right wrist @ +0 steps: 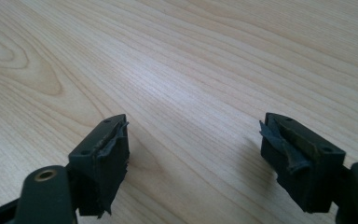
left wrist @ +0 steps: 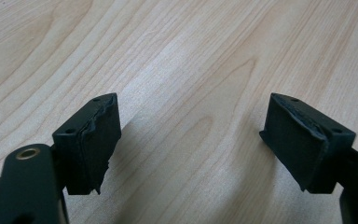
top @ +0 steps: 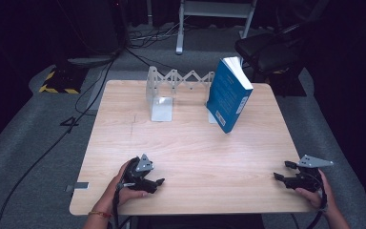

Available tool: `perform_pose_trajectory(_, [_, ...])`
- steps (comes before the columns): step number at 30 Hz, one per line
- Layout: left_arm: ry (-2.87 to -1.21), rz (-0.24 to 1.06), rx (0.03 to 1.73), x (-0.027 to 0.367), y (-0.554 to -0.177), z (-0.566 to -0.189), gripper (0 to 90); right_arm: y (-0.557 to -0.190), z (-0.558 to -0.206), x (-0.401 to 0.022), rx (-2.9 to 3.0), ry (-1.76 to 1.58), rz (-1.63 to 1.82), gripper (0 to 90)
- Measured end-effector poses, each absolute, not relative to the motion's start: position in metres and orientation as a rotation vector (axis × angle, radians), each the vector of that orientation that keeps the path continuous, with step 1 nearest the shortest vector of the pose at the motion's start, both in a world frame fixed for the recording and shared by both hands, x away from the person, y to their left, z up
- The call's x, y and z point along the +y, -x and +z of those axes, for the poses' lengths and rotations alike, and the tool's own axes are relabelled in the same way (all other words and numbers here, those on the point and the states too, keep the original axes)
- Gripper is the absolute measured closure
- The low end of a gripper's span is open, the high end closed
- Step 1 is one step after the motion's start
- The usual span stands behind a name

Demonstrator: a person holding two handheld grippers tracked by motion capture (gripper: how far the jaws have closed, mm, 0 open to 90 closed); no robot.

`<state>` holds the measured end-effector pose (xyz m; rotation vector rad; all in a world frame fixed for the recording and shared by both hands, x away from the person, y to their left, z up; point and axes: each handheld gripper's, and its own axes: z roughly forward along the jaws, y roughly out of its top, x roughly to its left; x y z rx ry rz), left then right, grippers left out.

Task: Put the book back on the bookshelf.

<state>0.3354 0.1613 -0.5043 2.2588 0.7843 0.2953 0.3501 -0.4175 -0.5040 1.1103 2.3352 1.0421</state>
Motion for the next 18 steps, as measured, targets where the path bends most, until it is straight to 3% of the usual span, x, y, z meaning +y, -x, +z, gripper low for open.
perform_pose_trajectory(18, [-2.271,0.280,0.743,0.1620,-0.3395,-0.5042,19.2,-0.3497,-0.5040,-0.4168,2.329,-1.116,1.038,23.7])
